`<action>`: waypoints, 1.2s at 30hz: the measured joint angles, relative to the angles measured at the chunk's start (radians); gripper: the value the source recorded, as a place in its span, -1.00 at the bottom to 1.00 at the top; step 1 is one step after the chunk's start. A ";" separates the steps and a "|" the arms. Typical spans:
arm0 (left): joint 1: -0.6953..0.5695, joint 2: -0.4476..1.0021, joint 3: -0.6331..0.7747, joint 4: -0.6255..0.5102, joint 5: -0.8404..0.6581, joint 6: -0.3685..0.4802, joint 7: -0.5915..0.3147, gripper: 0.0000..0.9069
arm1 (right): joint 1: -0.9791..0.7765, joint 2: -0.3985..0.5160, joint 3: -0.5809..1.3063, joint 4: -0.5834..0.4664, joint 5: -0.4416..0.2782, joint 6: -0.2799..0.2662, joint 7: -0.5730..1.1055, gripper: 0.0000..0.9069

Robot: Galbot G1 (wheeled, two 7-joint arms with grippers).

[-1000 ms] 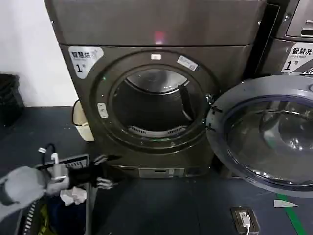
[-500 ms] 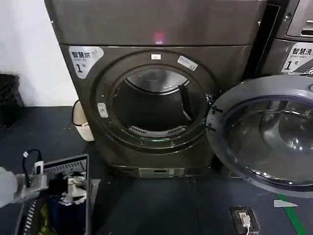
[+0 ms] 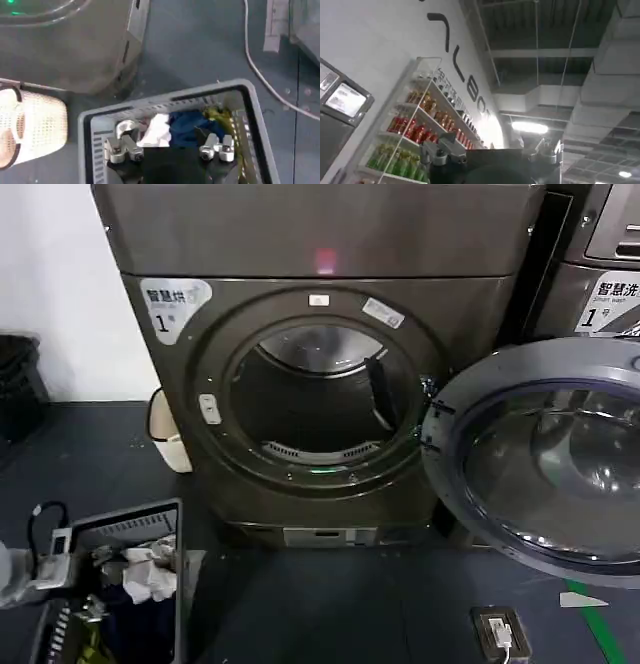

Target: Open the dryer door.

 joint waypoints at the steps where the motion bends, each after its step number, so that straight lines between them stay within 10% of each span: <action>1: -0.001 -0.003 0.006 0.007 0.009 0.001 -0.001 1.00 | -0.001 0.000 0.001 0.000 0.000 0.000 0.000 1.00; 36: -0.018 -0.008 0.055 0.072 0.099 0.010 0.033 1.00 | -0.013 0.001 0.049 0.018 -0.025 -0.020 -0.007 1.00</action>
